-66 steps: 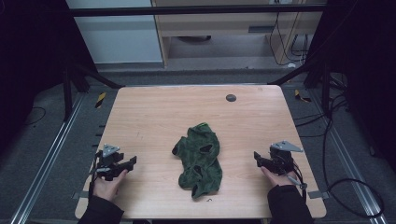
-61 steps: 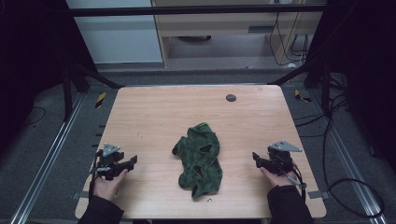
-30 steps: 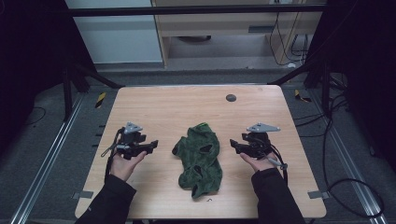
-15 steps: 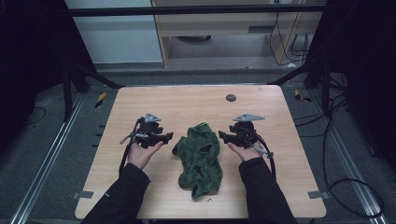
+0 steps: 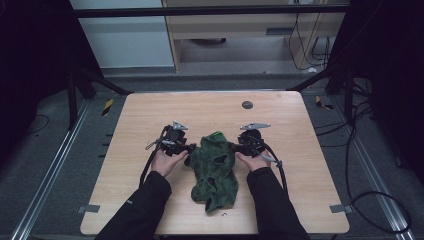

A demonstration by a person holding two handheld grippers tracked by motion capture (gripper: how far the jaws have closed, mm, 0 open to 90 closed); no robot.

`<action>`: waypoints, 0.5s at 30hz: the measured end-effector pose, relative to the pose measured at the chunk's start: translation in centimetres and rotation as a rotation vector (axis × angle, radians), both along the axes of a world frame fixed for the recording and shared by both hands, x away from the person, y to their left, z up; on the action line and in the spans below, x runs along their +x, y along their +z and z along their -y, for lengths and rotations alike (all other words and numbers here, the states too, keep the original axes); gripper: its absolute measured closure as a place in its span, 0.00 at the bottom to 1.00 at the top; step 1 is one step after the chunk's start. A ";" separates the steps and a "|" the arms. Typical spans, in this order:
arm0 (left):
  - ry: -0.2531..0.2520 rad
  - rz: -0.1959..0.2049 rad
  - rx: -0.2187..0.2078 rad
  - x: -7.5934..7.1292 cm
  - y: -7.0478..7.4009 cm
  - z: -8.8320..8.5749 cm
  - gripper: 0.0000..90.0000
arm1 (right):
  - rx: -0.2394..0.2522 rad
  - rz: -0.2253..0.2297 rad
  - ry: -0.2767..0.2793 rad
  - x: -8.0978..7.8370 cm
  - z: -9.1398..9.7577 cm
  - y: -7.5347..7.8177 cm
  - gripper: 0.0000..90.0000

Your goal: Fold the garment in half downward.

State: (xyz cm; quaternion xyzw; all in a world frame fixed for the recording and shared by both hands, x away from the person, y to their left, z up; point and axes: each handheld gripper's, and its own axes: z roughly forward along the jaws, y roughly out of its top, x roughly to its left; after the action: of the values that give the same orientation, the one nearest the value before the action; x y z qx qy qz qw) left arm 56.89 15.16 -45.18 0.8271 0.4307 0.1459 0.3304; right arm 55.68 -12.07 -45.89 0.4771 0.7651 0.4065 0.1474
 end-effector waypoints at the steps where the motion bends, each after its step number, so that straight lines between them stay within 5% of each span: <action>1: -0.002 -0.003 0.005 0.1 -0.2 0.1 0.57 | -0.005 -0.005 0.003 0.1 -0.1 -0.2 0.55; 15: -0.023 -0.096 -0.003 1.2 -2.8 1.2 0.61 | -0.050 -0.070 0.035 0.9 -1.3 -2.4 0.65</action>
State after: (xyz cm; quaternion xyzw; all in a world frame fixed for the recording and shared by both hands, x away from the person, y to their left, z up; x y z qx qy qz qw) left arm 58.09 13.97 -47.96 0.8376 0.4366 0.1016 0.3122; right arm 56.59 -10.76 -48.33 0.4735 0.7881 0.3728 0.1254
